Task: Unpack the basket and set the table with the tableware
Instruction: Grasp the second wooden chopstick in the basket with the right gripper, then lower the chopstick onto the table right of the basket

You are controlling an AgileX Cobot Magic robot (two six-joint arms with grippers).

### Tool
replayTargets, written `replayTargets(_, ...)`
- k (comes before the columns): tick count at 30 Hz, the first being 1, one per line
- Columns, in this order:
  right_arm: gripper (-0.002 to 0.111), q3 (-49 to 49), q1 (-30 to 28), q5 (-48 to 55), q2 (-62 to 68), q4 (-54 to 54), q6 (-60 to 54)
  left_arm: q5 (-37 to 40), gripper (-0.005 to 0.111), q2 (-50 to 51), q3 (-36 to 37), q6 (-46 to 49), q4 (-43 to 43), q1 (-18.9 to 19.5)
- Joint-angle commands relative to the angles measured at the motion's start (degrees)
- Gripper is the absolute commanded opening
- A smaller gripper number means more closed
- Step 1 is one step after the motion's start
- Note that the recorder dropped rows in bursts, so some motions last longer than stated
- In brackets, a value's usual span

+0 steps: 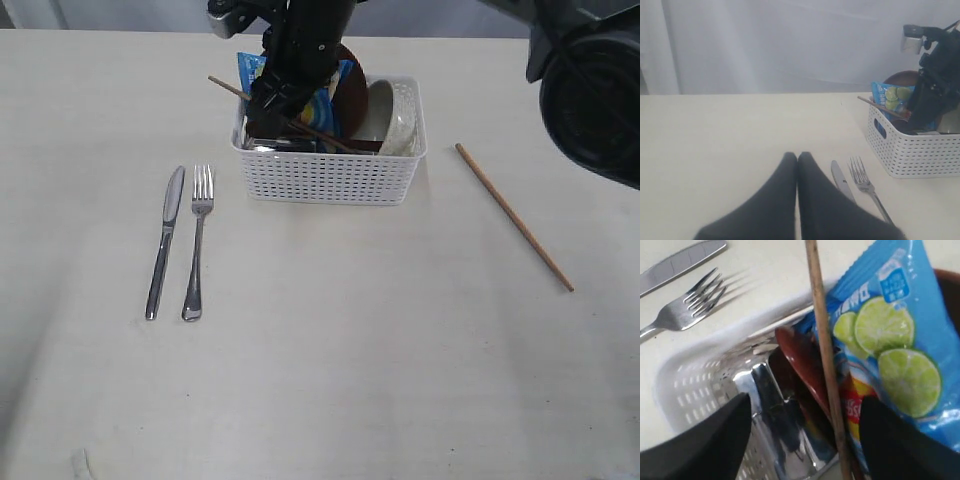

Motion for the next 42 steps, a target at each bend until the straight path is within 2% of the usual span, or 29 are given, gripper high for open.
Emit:
replayTargets(1, 0.06, 0.2, -0.6, -3.0, 1.2, -0.1, -0.7, -0.6, 0.0, -0.2, 0.2, 0.0, -0.6, -0.1)
replayTargets(4, 0.06, 0.2, -0.6, -5.5, 1.8, -0.1, -0.7, -0.6, 0.0, -0.2, 0.2, 0.0, -0.6, -0.1)
replayTargets(6, 0.054, 0.2, -0.6, -6.6, 2.1, -0.1, -0.7, -0.6, 0.0, -0.2, 0.2, 0.0, -0.6, -0.1)
replayTargets(8, 0.041, 0.2, -0.6, -7.1, 2.1, -0.1, -0.7, -0.6, 0.0, -0.2, 0.2, 0.0, -0.5, -0.1)
replayTargets(13, 0.0, 0.2, -0.6, -7.8, 2.1, -0.1, -0.7, -0.6, 0.0, -0.2, 0.2, 0.0, -0.5, -0.1)
replayTargets(29, -0.001, 0.2, -0.3, -6.2, -4.5, -0.3, 0.0, -0.6, 0.0, -0.2, 0.2, 0.0, -0.5, -0.1)
replayTargets(36, -0.001, 0.2, -0.7, -2.9, -12.9, -4.3, 8.8, -0.6, 0.0, -0.2, 0.2, 0.0, -0.5, -0.1)
replayTargets(39, -0.001, 0.2, -2.9, -0.3, -16.7, -10.1, 15.3, -0.6, 0.0, -0.2, 0.2, 0.0, -0.5, -0.1)
replayTargets(42, -0.001, 0.2, -7.5, 3.9, -18.6, -10.2, 19.5, -0.6, 0.0, -0.2, 0.2, 0.0, -0.5, -0.1)
